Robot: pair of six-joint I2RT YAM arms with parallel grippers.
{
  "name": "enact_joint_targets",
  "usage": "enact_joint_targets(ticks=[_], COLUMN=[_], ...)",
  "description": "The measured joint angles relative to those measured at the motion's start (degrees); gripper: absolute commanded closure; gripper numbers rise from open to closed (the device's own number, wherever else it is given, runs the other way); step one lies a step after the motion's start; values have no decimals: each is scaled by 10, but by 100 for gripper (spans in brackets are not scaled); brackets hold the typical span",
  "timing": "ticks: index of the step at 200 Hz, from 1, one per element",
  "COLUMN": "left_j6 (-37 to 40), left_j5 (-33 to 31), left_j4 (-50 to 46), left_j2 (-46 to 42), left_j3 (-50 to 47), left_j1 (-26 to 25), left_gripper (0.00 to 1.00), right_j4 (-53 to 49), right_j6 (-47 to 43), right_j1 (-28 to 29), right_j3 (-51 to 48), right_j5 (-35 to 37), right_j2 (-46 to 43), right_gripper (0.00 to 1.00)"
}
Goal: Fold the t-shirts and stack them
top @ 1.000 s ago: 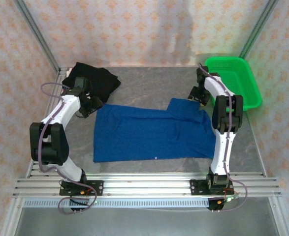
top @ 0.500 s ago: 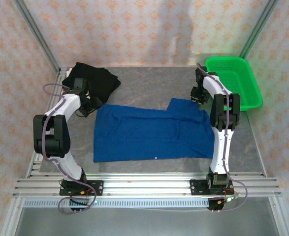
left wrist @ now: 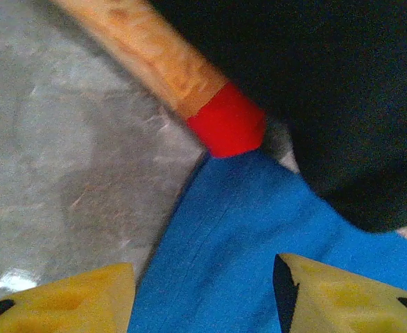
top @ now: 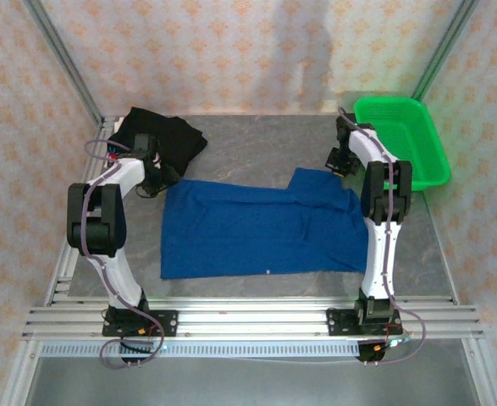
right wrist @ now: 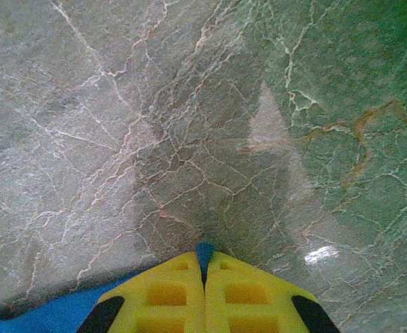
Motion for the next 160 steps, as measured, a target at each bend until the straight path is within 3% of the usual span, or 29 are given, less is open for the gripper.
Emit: enact_joint_targets(ticks=[74, 94, 127, 160], left_j6=[21, 24, 34, 43], left_j5=[-17, -26, -43, -55], left_j4=[18, 19, 6, -9], left_j2=[82, 87, 106, 113], left_j3=[62, 73, 99, 113], left_j1=[-19, -23, -28, -33], left_gripper=[54, 62, 90, 99], right_j4=[3, 4, 7, 12], right_j6=[-2, -2, -2, -4], right_j1=[0, 0, 0, 0], right_j3=[-2, -4, -8, -12], right_j5=[0, -2, -3, -5], right_j2=[0, -1, -3, -8], right_gripper=[99, 99, 100, 100])
